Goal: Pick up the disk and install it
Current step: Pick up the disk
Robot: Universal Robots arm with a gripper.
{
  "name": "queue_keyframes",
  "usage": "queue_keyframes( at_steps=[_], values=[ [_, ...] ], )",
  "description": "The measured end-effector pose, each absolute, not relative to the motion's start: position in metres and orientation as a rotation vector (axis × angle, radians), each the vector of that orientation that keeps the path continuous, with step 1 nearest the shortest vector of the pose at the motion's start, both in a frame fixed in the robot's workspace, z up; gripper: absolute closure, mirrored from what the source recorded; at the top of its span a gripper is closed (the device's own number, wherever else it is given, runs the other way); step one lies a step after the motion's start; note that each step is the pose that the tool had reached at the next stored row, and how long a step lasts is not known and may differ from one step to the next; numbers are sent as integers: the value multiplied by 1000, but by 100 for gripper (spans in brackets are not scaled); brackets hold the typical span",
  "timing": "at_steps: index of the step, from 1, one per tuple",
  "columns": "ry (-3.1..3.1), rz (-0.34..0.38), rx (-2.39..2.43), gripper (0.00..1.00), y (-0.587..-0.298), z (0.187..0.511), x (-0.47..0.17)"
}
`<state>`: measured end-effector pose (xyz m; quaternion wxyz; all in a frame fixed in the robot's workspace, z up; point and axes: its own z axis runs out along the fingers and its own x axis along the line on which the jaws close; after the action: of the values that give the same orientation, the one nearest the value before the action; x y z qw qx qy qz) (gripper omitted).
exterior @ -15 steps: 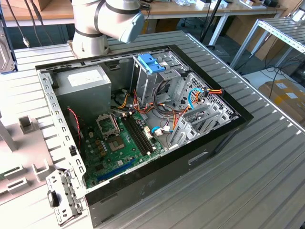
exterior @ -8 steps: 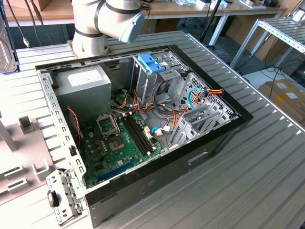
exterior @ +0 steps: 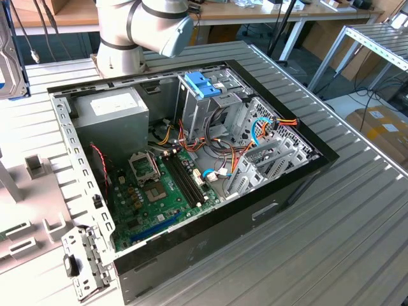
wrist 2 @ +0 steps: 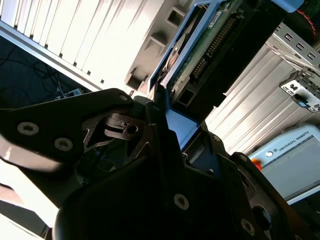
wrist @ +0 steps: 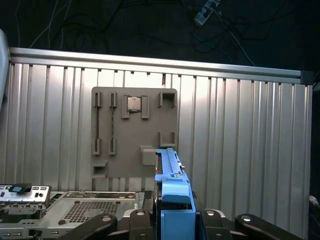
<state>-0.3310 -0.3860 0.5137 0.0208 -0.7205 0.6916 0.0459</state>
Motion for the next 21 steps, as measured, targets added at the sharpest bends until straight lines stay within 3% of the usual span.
queue_keyframes(
  at_steps=[21],
  values=[
    [2145,142,-2234,63,-390,513,-321]
  ],
)
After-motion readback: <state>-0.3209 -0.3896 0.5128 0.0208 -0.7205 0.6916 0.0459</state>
